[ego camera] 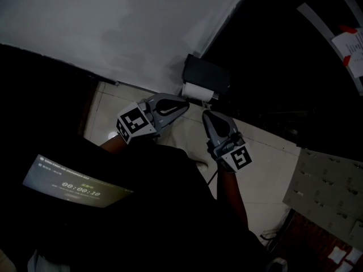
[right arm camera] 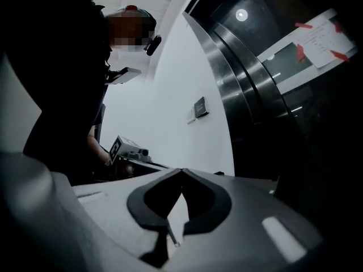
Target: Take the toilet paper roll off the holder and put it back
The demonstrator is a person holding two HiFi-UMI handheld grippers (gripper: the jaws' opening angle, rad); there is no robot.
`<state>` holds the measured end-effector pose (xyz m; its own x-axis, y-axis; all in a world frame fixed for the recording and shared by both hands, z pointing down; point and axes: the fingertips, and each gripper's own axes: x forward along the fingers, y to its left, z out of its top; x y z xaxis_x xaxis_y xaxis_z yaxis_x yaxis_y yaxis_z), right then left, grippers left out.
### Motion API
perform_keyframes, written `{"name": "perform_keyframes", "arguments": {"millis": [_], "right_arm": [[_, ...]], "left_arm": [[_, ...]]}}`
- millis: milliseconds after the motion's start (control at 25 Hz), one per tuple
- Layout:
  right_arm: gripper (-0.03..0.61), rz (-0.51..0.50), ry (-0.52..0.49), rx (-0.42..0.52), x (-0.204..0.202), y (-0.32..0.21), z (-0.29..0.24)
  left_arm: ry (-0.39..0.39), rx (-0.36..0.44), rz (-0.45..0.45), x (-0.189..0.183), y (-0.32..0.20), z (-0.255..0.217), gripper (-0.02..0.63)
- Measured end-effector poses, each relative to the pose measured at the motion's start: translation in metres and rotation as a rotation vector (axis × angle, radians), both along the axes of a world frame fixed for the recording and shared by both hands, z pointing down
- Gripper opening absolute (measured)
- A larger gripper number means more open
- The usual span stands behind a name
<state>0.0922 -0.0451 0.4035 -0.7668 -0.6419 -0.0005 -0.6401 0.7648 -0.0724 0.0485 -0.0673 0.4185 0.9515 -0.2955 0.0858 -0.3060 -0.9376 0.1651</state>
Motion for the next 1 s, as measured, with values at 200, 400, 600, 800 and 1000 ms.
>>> {"name": "perform_keyframes", "arguments": {"millis": [200, 400, 600, 800, 1000], "right_arm": [[0.0, 0.01, -0.005, -0.001, 0.0008, -0.0022, 0.0003], [0.0, 0.01, -0.01, 0.0, 0.0004, -0.0002, 0.0029], [0.0, 0.006, -0.017, 0.003, 0.0009, -0.0014, -0.0001], [0.0, 0.0, -0.019, 0.002, -0.0013, -0.0033, -0.0008], [0.0, -0.004, -0.025, -0.009, -0.0029, -0.0035, 0.0003]], "left_arm": [[0.001, 0.001, 0.006, 0.002, 0.0017, 0.0007, 0.0], [0.001, 0.0, 0.012, 0.0025, 0.0066, 0.0047, 0.0], [0.004, 0.002, 0.022, 0.006, 0.0091, 0.004, 0.0], [0.002, 0.003, 0.026, 0.008, 0.0089, 0.003, 0.0], [0.001, 0.0, 0.025, 0.0085, 0.0087, 0.0019, 0.0]]}}
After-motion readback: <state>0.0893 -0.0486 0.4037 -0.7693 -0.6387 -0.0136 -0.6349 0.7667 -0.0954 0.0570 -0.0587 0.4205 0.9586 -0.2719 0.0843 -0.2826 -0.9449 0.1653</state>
